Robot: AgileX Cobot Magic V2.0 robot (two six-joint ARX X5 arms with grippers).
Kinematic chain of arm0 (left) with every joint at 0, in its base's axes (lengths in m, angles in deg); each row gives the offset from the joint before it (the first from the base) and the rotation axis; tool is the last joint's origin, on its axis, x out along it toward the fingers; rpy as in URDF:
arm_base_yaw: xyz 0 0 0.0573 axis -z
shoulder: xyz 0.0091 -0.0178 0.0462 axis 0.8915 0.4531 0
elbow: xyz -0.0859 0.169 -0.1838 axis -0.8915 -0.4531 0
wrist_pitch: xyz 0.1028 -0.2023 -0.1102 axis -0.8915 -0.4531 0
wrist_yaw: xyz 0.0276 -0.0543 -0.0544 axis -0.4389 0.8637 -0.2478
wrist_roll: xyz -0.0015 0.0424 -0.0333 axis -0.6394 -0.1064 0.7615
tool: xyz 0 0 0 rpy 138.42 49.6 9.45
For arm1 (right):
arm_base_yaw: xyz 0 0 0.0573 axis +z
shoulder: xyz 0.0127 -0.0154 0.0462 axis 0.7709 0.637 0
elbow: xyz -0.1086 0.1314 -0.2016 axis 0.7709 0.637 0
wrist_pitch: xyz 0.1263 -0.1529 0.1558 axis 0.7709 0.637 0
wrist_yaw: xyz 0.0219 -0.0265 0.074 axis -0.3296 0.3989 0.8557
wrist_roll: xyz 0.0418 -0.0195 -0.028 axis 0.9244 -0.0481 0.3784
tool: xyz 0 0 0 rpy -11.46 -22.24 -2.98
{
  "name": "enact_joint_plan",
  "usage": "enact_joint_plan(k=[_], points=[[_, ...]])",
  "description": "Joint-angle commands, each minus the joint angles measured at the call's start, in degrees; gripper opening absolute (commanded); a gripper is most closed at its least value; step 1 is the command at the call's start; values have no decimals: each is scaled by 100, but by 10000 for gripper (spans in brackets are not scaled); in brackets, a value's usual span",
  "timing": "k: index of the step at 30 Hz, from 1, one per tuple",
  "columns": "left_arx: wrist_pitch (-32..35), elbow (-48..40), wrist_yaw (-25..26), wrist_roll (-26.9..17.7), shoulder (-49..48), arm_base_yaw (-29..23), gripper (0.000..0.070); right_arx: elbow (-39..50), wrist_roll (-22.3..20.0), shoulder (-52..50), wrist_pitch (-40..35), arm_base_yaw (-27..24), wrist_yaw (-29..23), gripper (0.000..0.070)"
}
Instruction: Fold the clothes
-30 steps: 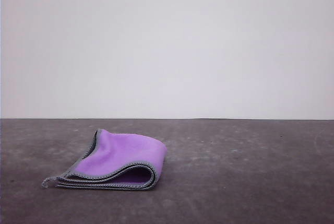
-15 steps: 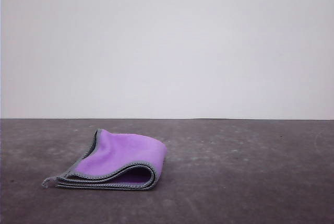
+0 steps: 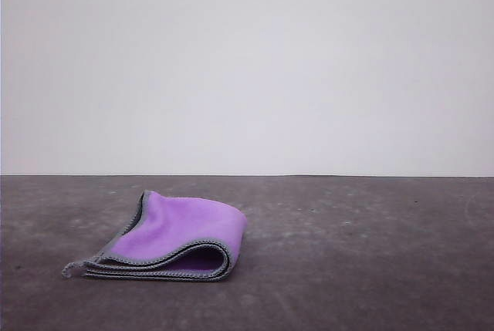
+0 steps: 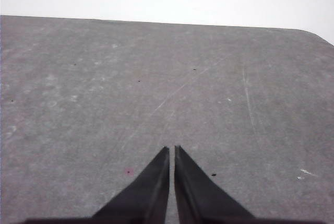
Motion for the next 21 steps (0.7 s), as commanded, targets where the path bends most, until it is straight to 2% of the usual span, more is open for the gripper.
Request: enact_joint_plan(k=[1,21], points=[[94,-118,7,4,-2,4,0,26,66,-4,-58,-2,-3,11],[94,-118,7,4,-2,4,0,25,66,-4,-57,-2,-3,11]])
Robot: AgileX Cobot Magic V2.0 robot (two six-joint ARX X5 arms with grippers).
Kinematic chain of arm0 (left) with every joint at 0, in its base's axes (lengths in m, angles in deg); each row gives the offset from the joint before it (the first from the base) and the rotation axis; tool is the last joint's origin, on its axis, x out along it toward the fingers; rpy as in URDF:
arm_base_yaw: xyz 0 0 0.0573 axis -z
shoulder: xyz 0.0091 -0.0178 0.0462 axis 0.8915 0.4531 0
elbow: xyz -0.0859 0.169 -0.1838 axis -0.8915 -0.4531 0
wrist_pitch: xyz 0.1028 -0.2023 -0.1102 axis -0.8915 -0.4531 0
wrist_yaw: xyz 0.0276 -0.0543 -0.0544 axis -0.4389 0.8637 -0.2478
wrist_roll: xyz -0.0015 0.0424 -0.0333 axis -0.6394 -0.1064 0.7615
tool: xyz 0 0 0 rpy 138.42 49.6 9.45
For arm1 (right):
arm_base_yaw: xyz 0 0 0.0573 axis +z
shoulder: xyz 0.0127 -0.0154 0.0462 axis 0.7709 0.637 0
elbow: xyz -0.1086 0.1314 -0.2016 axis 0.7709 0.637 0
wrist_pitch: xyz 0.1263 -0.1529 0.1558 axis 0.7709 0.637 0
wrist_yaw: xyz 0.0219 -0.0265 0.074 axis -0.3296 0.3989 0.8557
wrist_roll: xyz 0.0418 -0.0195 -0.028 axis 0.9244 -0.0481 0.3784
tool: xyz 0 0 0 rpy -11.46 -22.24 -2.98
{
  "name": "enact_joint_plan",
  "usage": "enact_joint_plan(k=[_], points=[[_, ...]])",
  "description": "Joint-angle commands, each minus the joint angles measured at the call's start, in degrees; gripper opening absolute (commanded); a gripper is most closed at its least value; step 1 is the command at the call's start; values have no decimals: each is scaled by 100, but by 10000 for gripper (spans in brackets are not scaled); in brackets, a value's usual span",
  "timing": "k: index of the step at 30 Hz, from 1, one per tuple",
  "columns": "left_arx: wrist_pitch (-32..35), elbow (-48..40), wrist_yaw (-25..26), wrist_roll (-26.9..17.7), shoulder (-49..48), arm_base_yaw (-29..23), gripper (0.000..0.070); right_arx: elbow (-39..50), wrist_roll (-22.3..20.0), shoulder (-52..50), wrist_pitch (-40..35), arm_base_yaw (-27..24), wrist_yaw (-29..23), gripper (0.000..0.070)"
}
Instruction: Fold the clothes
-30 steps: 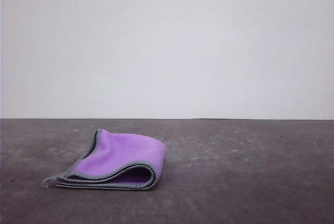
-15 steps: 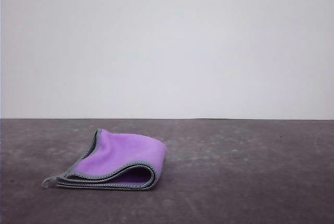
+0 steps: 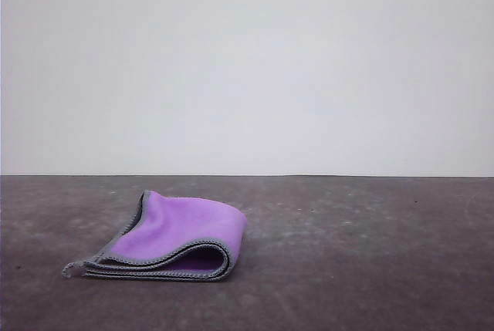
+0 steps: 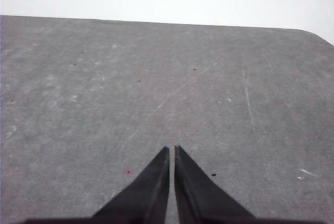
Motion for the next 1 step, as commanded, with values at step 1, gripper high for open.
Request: enact_joint_plan(k=[1], points=[[94,-118,7,4,-2,4,0,24,66,-4,-58,-2,-4,11]])
